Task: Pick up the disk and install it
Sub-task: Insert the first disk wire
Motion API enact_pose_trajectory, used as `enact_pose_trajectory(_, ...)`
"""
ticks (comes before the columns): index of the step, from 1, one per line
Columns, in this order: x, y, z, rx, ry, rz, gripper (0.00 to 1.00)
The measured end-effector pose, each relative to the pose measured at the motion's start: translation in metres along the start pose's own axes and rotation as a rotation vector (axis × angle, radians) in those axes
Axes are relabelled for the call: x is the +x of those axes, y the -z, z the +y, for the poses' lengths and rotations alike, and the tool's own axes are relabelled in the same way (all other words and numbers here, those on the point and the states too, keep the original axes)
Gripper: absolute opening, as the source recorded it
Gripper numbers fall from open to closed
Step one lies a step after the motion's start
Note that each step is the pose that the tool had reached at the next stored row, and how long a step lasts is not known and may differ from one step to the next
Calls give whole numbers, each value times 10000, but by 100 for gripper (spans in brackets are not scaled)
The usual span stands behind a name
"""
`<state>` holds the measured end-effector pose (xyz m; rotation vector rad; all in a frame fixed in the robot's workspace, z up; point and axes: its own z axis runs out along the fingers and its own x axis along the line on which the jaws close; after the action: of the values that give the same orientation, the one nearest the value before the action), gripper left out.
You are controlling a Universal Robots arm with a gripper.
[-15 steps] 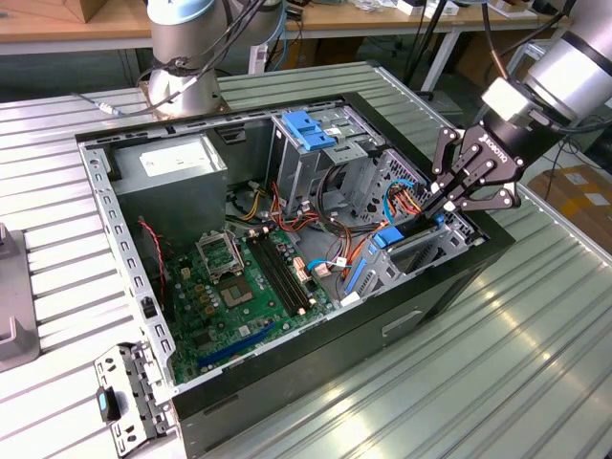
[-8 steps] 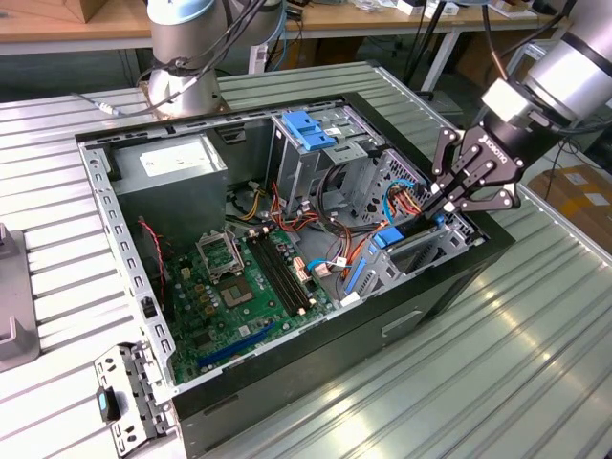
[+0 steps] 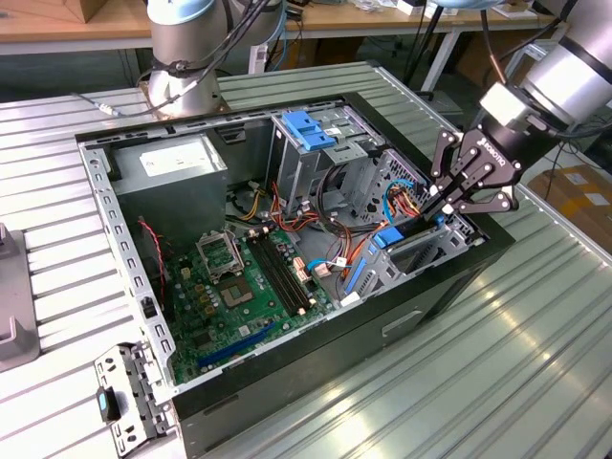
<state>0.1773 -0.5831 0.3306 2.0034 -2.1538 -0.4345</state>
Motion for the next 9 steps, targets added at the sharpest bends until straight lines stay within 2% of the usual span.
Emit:
enact_pose_trajectory(5,0,-2,-1,-1,0,-1,16)
enact_pose_trajectory(6,0,-4,-1,-1,0,-4,18)
enact_pose_trajectory(7,1,-4,-1,-1,0,-2,24)
enact_pose_trajectory(9,0,-2,-1,0,-8,-4,24)
